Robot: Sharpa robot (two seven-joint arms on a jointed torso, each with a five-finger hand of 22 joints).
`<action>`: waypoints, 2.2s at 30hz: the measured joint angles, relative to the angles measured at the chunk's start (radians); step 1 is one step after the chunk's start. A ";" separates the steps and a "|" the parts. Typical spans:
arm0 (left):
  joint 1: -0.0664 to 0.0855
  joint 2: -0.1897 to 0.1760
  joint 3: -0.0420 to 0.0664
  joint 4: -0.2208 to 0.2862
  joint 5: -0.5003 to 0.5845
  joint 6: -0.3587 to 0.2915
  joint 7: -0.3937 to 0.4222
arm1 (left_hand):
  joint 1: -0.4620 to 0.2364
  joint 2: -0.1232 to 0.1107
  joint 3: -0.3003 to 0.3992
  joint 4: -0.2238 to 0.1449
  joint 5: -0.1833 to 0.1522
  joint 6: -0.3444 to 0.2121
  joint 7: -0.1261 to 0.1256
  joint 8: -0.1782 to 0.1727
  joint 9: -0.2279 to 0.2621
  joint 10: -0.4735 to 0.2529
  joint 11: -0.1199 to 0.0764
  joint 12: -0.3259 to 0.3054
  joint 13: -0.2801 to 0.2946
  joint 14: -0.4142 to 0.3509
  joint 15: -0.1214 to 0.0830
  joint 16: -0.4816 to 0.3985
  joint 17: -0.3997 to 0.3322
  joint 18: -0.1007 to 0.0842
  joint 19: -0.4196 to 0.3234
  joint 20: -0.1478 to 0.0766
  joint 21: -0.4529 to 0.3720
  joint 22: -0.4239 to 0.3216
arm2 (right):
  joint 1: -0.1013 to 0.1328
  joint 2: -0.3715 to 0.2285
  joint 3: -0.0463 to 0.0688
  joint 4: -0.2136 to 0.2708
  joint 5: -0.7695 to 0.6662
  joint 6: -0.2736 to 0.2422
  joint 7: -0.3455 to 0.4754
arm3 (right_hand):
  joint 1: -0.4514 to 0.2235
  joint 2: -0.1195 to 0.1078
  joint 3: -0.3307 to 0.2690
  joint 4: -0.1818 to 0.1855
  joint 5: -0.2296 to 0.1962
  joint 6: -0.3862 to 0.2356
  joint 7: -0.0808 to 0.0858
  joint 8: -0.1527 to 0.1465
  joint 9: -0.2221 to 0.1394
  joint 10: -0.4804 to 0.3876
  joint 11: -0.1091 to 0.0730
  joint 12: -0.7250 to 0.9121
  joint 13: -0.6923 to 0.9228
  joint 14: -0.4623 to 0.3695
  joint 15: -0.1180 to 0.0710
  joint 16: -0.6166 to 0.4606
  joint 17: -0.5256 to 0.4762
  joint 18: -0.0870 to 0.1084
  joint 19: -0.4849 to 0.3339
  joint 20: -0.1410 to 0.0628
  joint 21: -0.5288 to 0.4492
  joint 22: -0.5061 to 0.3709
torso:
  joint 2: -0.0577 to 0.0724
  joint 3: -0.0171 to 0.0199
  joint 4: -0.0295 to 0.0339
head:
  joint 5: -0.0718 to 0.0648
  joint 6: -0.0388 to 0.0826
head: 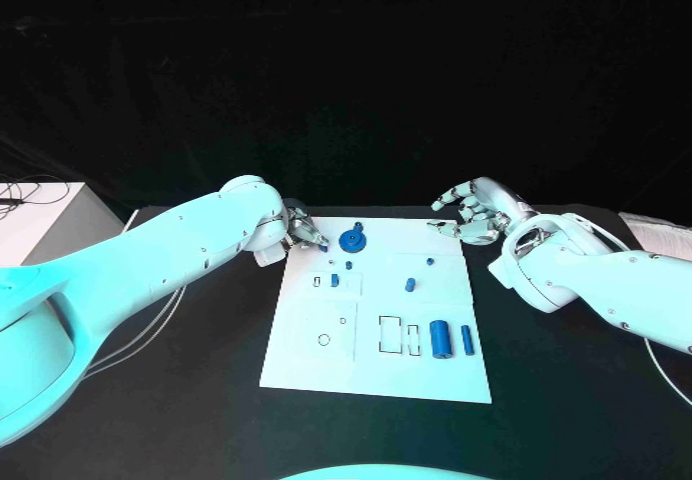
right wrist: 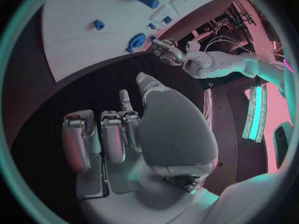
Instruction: Assemble the parts on the task board
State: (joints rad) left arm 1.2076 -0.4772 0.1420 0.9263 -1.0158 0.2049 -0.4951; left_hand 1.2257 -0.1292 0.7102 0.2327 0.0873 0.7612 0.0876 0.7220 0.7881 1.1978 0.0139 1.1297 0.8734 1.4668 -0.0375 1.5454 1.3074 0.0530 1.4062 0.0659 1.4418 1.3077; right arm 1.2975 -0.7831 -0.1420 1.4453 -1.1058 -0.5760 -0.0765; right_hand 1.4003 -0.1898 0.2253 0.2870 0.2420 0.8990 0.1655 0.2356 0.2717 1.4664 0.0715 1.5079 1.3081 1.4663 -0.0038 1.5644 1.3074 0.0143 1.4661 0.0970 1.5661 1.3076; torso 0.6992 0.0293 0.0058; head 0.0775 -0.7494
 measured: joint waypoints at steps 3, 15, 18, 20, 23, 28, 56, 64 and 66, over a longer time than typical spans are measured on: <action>0.000 -0.011 0.000 0.015 0.007 -0.002 0.001 | -0.013 -0.003 0.042 -0.034 0.004 0.000 0.000 0.007 0.000 0.005 -0.005 0.000 0.001 0.000 0.000 0.002 0.000 0.000 0.000 0.000 0.001 0.000 | 0.000 0.000 0.000 -0.001 0.000 0.000 0.000 | 0.000 0.000 0.000 0.000 0.000 0.000 0.000 0.000 0.000 0.000 0.000 0.000 0.000 0.000 0.000 0.000 0.000 0.000 0.000 0.000 0.000 0.000 | -0.001 0.0000 0.0000 | 0.000 0.000; -0.001 -0.104 0.000 0.151 0.049 -0.034 0.000 | -0.046 -0.020 0.066 -0.036 0.031 -0.001 0.001 0.023 0.000 0.029 -0.007 0.004 0.011 0.000 -0.007 0.006 0.000 0.000 0.005 -0.005 0.011 0.000 | 0.000 -0.004 0.000 -0.003 0.000 0.000 0.000 | 0.000 0.000 0.000 0.000 0.000 0.000 0.000 0.000 0.000 0.000 0.000 0.000 0.000 0.000 0.000 0.000 0.000 0.000 0.000 0.000 0.000 0.000 | -0.002 0.0000 0.0013 | 0.001 0.001; -0.001 -0.135 0.000 0.204 0.054 -0.041 0.000 | -0.066 -0.027 0.096 -0.060 0.045 0.001 -0.001 0.023 0.044 0.029 -0.007 0.004 0.011 0.000 -0.007 0.010 0.000 0.000 0.009 -0.009 0.011 0.000 | 0.000 -0.005 0.000 -0.003 0.000 0.000 0.000 | 0.000 0.000 0.000 0.000 0.000 0.000 0.000 0.000 0.000 0.000 0.000 0.000 0.000 0.000 0.000 0.000 0.000 0.000 0.000 0.000 0.000 0.000 | -0.002 -0.0006 0.0018 | 0.002 0.002; -0.001 -0.151 0.000 0.232 0.054 -0.044 0.000 | -0.066 -0.027 0.096 -0.060 0.045 0.001 -0.001 0.023 0.044 0.029 -0.007 0.004 0.011 0.000 -0.007 0.010 0.000 0.000 0.009 -0.009 0.015 0.000 | 0.000 -0.005 0.000 -0.004 0.000 0.000 0.000 | 0.000 0.000 0.000 0.000 0.000 0.000 0.000 0.000 0.000 0.000 0.000 0.000 0.000 0.000 0.000 0.000 0.000 0.000 0.000 0.000 0.000 0.000 | -0.003 -0.0008 0.0023 | 0.004 0.002; -0.001 -0.172 -0.003 0.271 0.050 -0.051 0.000 | -0.066 -0.027 0.096 -0.060 0.048 0.003 0.002 0.023 0.044 0.029 -0.007 0.004 0.011 0.000 -0.007 0.010 0.000 0.000 0.009 -0.009 0.015 0.000 | 0.000 -0.006 0.000 -0.004 0.000 0.000 0.000 | 0.000 0.000 0.000 0.000 0.000 0.000 0.000 0.000 0.000 0.000 0.000 0.000 0.000 0.000 0.000 0.000 0.000 0.000 0.000 0.000 0.000 0.000 | -0.004 -0.0009 0.0035 | 0.007 0.002; -0.004 -0.199 -0.022 0.320 0.033 -0.064 0.000 | -0.070 -0.031 0.096 -0.060 0.053 0.006 0.002 0.029 0.044 0.034 -0.012 0.004 0.011 0.000 -0.007 0.013 0.000 0.000 0.016 -0.009 0.019 0.000 | 0.000 -0.006 0.000 -0.006 0.000 0.000 0.000 | -0.003 -0.003 0.000 0.000 0.000 -0.004 -0.004 0.000 0.000 0.000 0.000 -0.008 0.000 0.000 0.000 -0.002 0.000 0.000 0.000 0.000 -0.002 0.000 | -0.008 -0.0012 0.0068 | 0.010 -0.004; -0.045 -0.242 -0.071 0.427 -0.043 -0.109 -0.002 | -0.087 -0.040 0.107 -0.066 0.060 0.013 -0.002 0.029 0.044 0.041 -0.012 0.004 0.004 0.000 -0.014 0.017 0.000 0.000 0.020 -0.012 0.019 0.000 | -0.001 0.002 -0.001 -0.051 0.250 -0.102 0.174 | 0.014 -0.072 0.247 -0.026 0.016 -0.068 0.044 0.058 -0.003 -0.430 0.070 -1.203 -1.016 -0.365 0.093 -1.263 -0.791 0.158 -0.420 0.098 -1.479 -0.809 | -0.008 -0.0014 0.0087 | 0.014 -0.015; -0.048 -0.239 -0.077 0.425 -0.054 -0.110 -0.003 | -0.091 -0.044 0.107 -0.066 0.064 0.014 -0.002 0.033 0.044 0.041 -0.012 0.004 0.004 0.000 -0.014 0.017 0.000 0.000 0.020 -0.012 0.019 0.000 | -0.001 0.005 -0.001 -0.057 0.304 -0.103 0.217 | 0.008 -0.073 0.262 -0.041 0.023 -0.070 0.049 0.041 -0.023 -0.419 0.085 -1.264 -1.150 -0.393 0.114 -1.376 -0.872 0.158 -0.459 0.127 -1.500 -0.936 | -0.008 -0.0008 0.0093 | 0.013 -0.020; -0.049 -0.238 -0.079 0.425 -0.057 -0.109 -0.003 | -0.091 -0.044 0.108 -0.064 0.064 0.014 -0.002 0.033 0.044 0.041 -0.012 0.004 0.002 0.000 -0.014 0.017 0.000 0.000 0.020 -0.012 0.023 0.000 | -0.001 0.006 -0.001 -0.058 0.314 -0.103 0.225 | 0.006 -0.072 0.260 -0.043 0.023 -0.070 0.049 0.037 -0.024 -0.418 0.086 -1.264 -1.159 -0.393 0.114 -1.379 -0.878 0.158 -0.459 0.127 -1.500 -0.946 | -0.008 -0.0008 0.0093 | 0.013 -0.022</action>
State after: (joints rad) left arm 1.1588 -0.7153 0.0631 1.3513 -1.0725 0.0954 -0.4981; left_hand 1.1350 -0.1730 0.8185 0.1686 0.1517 0.7748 0.0855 0.7555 0.8325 1.2388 0.0020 1.1336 0.8756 1.4669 -0.0517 1.5627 1.3074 0.0531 1.4260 0.0538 1.4649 1.3075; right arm 1.2968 -0.7774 -0.1428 1.3870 -0.7919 -0.6790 0.1483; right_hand 1.4061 -0.2615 0.4855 0.2435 0.2654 0.8288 0.2148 0.2721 0.2481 1.0484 0.1575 0.2441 0.1492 1.0732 0.1105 0.1855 0.4294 0.1721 1.0067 0.2237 0.0657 0.3615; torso 0.6912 0.0286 0.0151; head 0.0906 -0.7710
